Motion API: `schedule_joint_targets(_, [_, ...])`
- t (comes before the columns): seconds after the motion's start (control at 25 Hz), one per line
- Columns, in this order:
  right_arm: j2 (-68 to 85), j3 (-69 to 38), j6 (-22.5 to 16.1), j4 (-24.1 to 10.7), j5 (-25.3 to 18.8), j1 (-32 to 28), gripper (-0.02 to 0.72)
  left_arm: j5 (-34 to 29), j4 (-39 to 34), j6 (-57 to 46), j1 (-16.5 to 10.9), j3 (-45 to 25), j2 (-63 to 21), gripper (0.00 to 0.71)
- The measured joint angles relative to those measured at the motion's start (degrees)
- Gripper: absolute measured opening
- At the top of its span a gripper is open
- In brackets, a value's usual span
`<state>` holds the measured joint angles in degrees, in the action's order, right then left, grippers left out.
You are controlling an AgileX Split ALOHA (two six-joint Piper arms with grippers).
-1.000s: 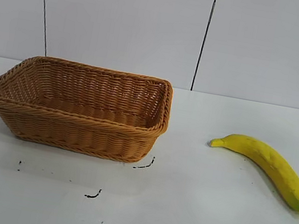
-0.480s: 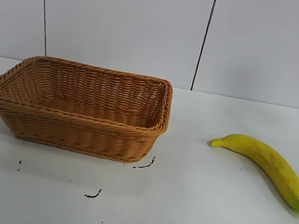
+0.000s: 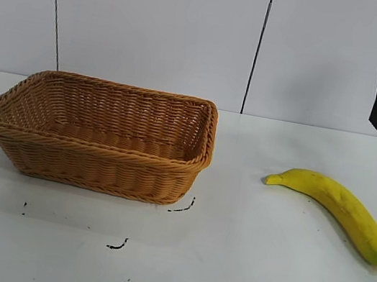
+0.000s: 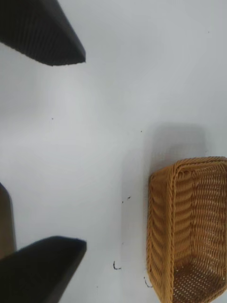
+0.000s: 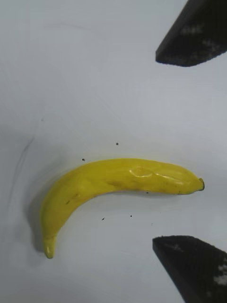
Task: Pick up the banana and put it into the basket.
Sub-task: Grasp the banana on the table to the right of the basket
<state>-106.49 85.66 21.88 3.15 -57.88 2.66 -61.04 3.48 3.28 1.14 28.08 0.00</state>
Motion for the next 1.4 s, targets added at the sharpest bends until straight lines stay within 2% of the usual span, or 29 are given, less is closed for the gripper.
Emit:
schedule_joint_targets(0.6, [-5.6, 0.1, 0.3, 0.3, 0.6, 0.3, 0.696, 0.0, 0.0, 0.0, 0.0, 0.0, 0.0, 0.695])
schedule_joint_targets(0.84, [-12.0, 0.1, -0.1, 0.3, 3.0, 0.3, 0.696, 0.0, 0.0, 0.0, 0.0, 0.0, 0.0, 0.695])
schedule_joint_targets(1.16, [-17.4, 0.1, -0.9, 0.2, 9.1, 0.3, 0.696, 0.0, 0.0, 0.0, 0.0, 0.0, 0.0, 0.695])
schedule_joint_targets(1.4, [-18.4, 0.2, -1.1, 0.2, 9.7, 0.3, 0.696, 0.0, 0.0, 0.0, 0.0, 0.0, 0.0, 0.695])
